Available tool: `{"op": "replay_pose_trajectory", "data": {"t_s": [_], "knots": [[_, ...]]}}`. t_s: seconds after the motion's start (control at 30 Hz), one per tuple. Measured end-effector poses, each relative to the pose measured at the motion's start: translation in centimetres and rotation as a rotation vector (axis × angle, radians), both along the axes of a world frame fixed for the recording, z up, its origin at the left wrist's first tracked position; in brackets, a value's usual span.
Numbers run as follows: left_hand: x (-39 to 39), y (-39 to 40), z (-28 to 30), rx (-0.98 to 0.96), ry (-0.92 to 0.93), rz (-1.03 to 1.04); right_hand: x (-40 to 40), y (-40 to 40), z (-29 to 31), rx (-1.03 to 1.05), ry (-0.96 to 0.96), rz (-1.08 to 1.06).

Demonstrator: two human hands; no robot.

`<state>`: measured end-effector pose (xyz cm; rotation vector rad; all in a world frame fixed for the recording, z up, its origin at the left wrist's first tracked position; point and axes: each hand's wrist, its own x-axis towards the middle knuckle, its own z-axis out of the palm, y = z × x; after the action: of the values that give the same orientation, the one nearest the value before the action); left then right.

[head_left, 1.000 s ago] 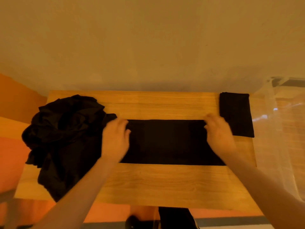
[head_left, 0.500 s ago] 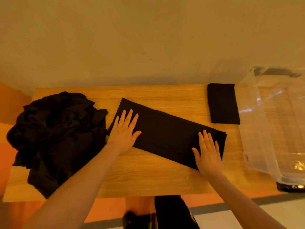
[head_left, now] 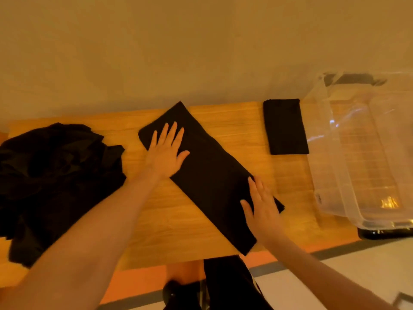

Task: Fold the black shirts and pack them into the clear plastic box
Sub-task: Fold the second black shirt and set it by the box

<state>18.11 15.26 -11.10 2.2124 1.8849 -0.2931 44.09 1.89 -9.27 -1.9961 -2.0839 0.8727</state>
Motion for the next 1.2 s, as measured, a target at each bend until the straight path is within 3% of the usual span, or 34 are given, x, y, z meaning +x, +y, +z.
{"op": "replay_pose_trajectory", "data": {"t_s": [0.13, 0.23, 0.33, 0.47, 0.6, 0.7, 0.77, 0.87, 0.97, 1.07, 1.2], "knots": [[2.2, -1.4, 1.2, 0.123, -0.036, 0.118, 0.9, 5.2, 0.0, 0.144, -0.211, 0.351], [4.6, -4.9, 0.5, 0.08, -0.049, 0.248, 0.9, 6.8, -1.3, 0.106, -0.327, 0.625], [3.7, -4.6, -0.5, 0.068, -0.031, 0.2, 0.0, 4.1, -1.8, 0.056, -0.355, 0.478], [2.3, -2.0, -0.3, 0.012, -0.051, -0.075, -3.1, -1.2, -1.9, -0.014, -0.275, 0.354], [1.5, -4.3, 0.5, 0.051, -0.106, -0.034, -4.0, 1.6, -0.2, 0.027, -0.153, 0.274], [1.6, -9.4, 0.0, 0.049, -0.116, -0.068, -4.3, 5.9, 0.2, 0.095, -0.238, 0.383], [1.2, -11.8, -0.5, -0.022, -0.097, -0.031, -4.2, 7.9, -0.2, 0.031, -0.339, 0.507], [1.0, -14.0, -0.3, 0.006, -0.086, 0.023, -3.2, 8.1, -0.6, -0.004, -0.399, 0.506], [2.1, -17.2, 0.2, 0.094, -0.103, -0.119, -2.9, 5.2, -0.5, 0.069, -0.348, 0.452], [3.3, -21.4, -0.2, 0.07, -0.125, -0.263, -2.7, 0.0, -0.9, 0.2, -0.314, 0.559], [3.1, -25.3, -1.4, 0.057, -0.072, -0.364, -0.9, -6.2, -2.0, 0.188, -0.36, 0.726]]}}
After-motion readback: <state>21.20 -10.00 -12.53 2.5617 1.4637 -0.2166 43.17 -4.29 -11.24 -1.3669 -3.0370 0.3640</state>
